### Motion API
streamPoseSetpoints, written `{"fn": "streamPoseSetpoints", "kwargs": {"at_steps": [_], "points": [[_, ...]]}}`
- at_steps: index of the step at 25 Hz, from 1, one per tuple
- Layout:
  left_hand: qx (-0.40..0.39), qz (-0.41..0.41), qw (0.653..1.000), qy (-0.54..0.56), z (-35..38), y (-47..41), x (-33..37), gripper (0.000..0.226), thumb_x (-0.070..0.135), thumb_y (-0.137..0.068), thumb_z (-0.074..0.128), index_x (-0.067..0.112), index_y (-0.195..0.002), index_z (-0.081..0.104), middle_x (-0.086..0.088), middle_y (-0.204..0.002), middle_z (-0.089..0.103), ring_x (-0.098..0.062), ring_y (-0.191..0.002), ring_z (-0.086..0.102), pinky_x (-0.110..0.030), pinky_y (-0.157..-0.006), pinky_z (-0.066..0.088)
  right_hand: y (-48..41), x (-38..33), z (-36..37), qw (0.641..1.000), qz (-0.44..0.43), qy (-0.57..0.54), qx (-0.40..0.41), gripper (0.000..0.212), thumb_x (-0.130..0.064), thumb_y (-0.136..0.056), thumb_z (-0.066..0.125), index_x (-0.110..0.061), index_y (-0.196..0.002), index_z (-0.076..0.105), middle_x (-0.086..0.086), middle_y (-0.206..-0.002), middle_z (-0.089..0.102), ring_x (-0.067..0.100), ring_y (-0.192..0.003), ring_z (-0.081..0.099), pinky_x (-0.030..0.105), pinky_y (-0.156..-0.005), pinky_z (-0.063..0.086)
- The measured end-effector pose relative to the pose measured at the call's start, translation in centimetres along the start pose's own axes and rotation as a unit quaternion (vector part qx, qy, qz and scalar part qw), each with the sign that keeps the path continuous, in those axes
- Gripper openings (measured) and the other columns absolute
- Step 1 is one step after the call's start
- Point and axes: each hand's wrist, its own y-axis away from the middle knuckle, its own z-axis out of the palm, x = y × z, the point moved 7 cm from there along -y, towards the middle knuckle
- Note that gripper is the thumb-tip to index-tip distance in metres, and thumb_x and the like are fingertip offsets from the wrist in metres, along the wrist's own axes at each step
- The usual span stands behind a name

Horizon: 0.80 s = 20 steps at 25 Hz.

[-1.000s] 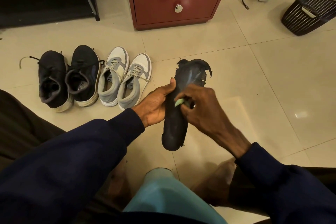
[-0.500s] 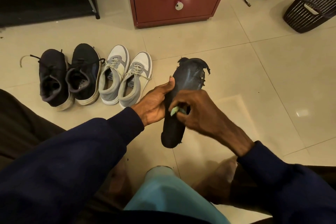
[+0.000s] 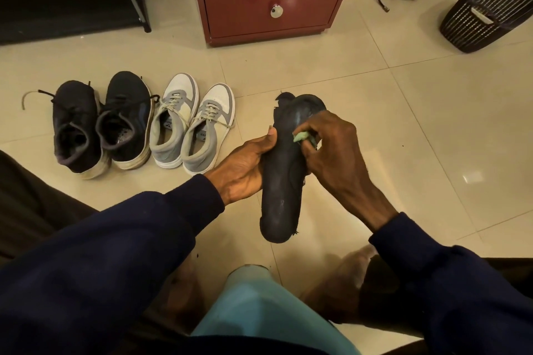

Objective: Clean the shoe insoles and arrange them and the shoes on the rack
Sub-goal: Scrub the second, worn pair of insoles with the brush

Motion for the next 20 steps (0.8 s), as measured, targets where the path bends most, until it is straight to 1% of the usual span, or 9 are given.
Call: {"fn": "streamPoseSetpoints", "kwargs": {"at_steps": [2,4,5,7,9,11,15,16,20], "points": [[0.01,0.003,1.0,-0.012,-0.1,-0.1,0.0,0.046,0.037,-0.11,0.041,0.002,-0.134,0.059,-0.021,-0.125,0.068,-0.033,-0.11,0.069,-0.05,-0.101,0.055,0.4,-0.7,0.4,1.0,-0.011,-0.015,-0.015,0.019,0.004,-0.078,0.07,-0.012,-0.088,0.072,0.001,-0.089,0.067,0.011,-0.081,0.059,0.029,-0.076,0.053],[0.03,0.008,0.999,-0.026,-0.6,-0.2,-0.1,0.041,0.037,-0.109,0.044,0.005,-0.118,0.066,-0.017,-0.115,0.068,-0.028,-0.104,0.069,-0.045,-0.102,0.053,1.2,-2.7,1.7,0.994,-0.048,-0.052,-0.087,0.02,0.003,-0.077,0.072,-0.014,-0.088,0.074,-0.002,-0.089,0.068,0.005,-0.081,0.058,0.018,-0.077,0.051],[0.034,0.008,0.999,-0.028,-0.8,-0.2,-0.2,0.04,0.038,-0.109,0.044,0.005,-0.116,0.066,-0.017,-0.115,0.068,-0.027,-0.104,0.069,-0.044,-0.102,0.053,1.2,-3.0,2.0,0.991,-0.062,-0.053,-0.102,0.02,0.003,-0.077,0.072,-0.013,-0.088,0.074,-0.001,-0.089,0.068,0.005,-0.081,0.058,0.017,-0.078,0.05],[0.02,0.002,1.0,-0.023,-0.5,-0.2,-0.4,0.044,0.038,-0.109,0.044,0.002,-0.13,0.061,-0.02,-0.126,0.067,-0.032,-0.112,0.068,-0.048,-0.102,0.055,0.3,-1.6,1.3,0.996,-0.056,-0.027,-0.06,0.02,0.004,-0.077,0.07,-0.013,-0.088,0.073,0.0,-0.089,0.068,0.009,-0.081,0.058,0.025,-0.078,0.052],[-0.002,-0.005,1.0,-0.024,-0.1,-0.3,-0.7,0.052,0.038,-0.109,0.042,0.0,-0.144,0.051,-0.025,-0.14,0.06,-0.04,-0.122,0.063,-0.054,-0.105,0.051,-0.5,0.6,-0.1,1.0,-0.011,-0.013,0.0,0.02,0.004,-0.078,0.068,-0.013,-0.087,0.072,-0.001,-0.089,0.068,0.01,-0.081,0.059,0.031,-0.076,0.053],[-0.006,-0.004,1.0,-0.029,0.1,-0.2,-0.7,0.053,0.038,-0.11,0.041,-0.001,-0.145,0.049,-0.027,-0.141,0.058,-0.042,-0.122,0.063,-0.054,-0.104,0.052,-0.2,1.2,-0.4,0.999,0.021,-0.033,0.008,0.019,0.002,-0.08,0.07,-0.015,-0.088,0.074,-0.004,-0.089,0.068,0.006,-0.078,0.06,0.029,-0.074,0.055],[0.026,-0.001,0.999,-0.021,-0.6,0.1,-0.7,0.043,0.037,-0.108,0.046,0.001,-0.129,0.059,-0.022,-0.123,0.066,-0.033,-0.107,0.069,-0.049,-0.097,0.058,0.9,-1.7,2.0,0.99,-0.028,-0.066,-0.123,0.02,0.001,-0.079,0.072,-0.016,-0.087,0.076,-0.007,-0.086,0.068,0.002,-0.076,0.059,0.013,-0.074,0.05],[0.025,-0.005,1.0,-0.017,-0.5,0.1,-0.8,0.044,0.037,-0.108,0.046,0.0,-0.129,0.06,-0.022,-0.124,0.066,-0.034,-0.109,0.069,-0.049,-0.097,0.058,0.6,-1.3,1.8,0.992,-0.03,-0.054,-0.113,0.021,0.002,-0.078,0.072,-0.016,-0.087,0.075,-0.008,-0.086,0.067,0.001,-0.075,0.058,0.012,-0.074,0.049],[-0.007,-0.018,0.999,-0.028,0.2,0.3,-0.8,0.054,0.039,-0.109,0.04,-0.001,-0.144,0.051,-0.028,-0.134,0.063,-0.044,-0.117,0.064,-0.054,-0.101,0.054,-0.5,1.7,-0.7,0.999,0.033,-0.013,-0.007,0.019,0.002,-0.079,0.07,-0.015,-0.088,0.073,-0.002,-0.088,0.068,0.007,-0.077,0.06,0.024,-0.071,0.053]]}}
